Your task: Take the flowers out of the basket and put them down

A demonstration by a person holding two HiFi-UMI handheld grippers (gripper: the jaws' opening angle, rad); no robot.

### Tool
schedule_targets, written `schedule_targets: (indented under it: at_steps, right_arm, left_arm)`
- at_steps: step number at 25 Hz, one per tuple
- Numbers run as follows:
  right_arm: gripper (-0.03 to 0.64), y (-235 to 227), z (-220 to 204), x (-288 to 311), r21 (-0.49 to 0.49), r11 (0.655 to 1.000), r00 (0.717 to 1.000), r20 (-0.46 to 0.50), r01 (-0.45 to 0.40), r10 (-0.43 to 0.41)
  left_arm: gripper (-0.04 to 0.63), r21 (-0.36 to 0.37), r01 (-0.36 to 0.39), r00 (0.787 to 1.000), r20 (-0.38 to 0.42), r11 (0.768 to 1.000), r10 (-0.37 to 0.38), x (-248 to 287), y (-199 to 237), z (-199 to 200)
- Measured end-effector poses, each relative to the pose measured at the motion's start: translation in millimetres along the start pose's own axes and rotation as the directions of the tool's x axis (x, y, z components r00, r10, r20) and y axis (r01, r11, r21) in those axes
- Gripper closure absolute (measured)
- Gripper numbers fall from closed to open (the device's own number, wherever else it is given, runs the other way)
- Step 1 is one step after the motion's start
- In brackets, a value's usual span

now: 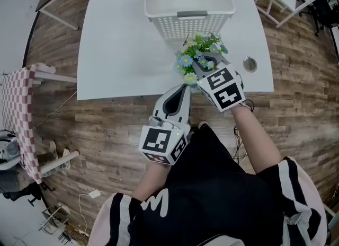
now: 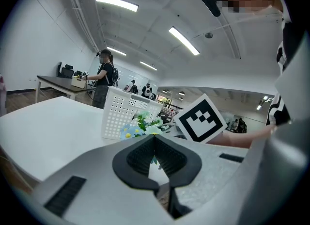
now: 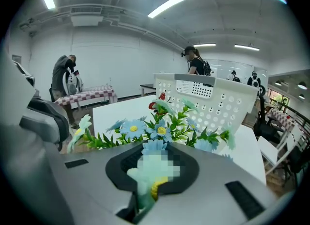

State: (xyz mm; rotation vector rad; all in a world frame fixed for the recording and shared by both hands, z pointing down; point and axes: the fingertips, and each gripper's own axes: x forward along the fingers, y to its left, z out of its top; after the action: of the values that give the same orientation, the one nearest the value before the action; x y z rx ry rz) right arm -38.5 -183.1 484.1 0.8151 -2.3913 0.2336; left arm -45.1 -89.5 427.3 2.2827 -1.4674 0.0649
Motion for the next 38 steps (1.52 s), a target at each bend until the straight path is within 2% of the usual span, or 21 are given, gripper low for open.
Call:
schedule_targets:
  at_steps: [6, 11, 18, 24, 34, 38]
  right_arm:
    - [0.569, -1, 2, 1, -0.003, 1.0, 1.0, 0.024, 0.009, -0.009]
    - [0.514, -3, 6, -2, 0.015, 0.999, 0.998, 0.052, 0.029, -0.03]
    - [0.482, 0, 17, -13, 0.089, 0.996, 0.993, 0.11, 0.02, -0.03]
    - [0.471, -6, 32, -31, 0.006, 0.993, 0.981, 0.152, 0.122, -0.121]
    - [0.472, 10, 57, -77, 0.038, 0.99, 0.945, 0.294, 0.136, -0.142]
    - [0.479, 25, 58, -90, 0.058, 0.994, 0.946, 0.306, 0.091, -0.105]
  left_arm:
    - [0.591, 0.003, 0.002, 1.0, 0.003, 1.0, -0.002, -3, 0, 3]
    - [0.591, 0.0, 0.0, 1.0, 0.008, 1.0, 0.0, -7, 0, 4]
    - [0.591, -0.013, 0.008, 1.0, 0.015, 1.0, -0.008, -14, -1, 5]
    - [0.591, -0.008, 0.009, 0.999, 0.031, 1.0, -0.009, -18, 0, 12]
    - [0.591, 0.015, 0.033, 0.998, 0.056, 0.999, -0.034, -26, -8, 25]
    - [0.591, 0.025, 0.042, 0.997, 0.07, 0.999, -0.043, -29, -10, 32]
